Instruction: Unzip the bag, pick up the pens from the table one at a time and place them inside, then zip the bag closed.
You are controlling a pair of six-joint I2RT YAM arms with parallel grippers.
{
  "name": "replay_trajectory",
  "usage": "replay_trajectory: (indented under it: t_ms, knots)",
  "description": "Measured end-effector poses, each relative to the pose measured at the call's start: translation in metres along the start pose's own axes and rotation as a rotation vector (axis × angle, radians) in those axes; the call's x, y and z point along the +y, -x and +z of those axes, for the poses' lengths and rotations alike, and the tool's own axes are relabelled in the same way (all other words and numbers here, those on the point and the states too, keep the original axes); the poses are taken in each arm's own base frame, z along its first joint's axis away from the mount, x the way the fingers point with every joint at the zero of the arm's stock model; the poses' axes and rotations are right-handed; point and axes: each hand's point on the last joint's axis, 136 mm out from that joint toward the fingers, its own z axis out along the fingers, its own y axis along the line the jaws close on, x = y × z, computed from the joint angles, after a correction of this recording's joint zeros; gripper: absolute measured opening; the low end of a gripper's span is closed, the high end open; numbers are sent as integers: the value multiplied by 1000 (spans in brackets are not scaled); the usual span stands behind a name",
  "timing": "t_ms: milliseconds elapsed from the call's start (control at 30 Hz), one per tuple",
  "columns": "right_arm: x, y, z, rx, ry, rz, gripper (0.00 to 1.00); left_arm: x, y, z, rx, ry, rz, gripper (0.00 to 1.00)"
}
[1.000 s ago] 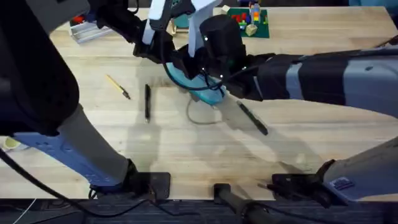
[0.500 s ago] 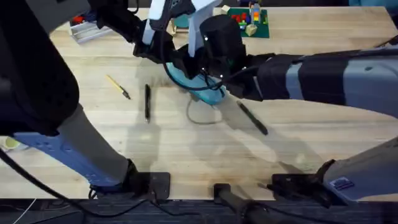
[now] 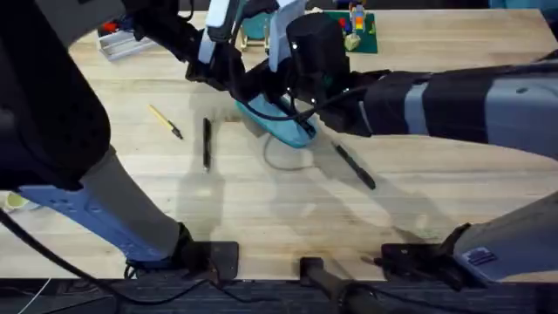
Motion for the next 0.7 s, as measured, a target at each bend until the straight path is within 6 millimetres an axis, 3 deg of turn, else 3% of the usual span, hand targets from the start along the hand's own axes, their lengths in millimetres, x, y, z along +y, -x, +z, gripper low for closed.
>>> replay_trajectory:
  t_ms: [367, 700]
  knots:
    - [0, 2, -6, 16, -3, -23, 999, 0, 2, 0, -10, -1, -2, 42]
    - [19, 12, -34, 66, 54, -51, 997, 1, 5, 2, -16, 3, 6, 42]
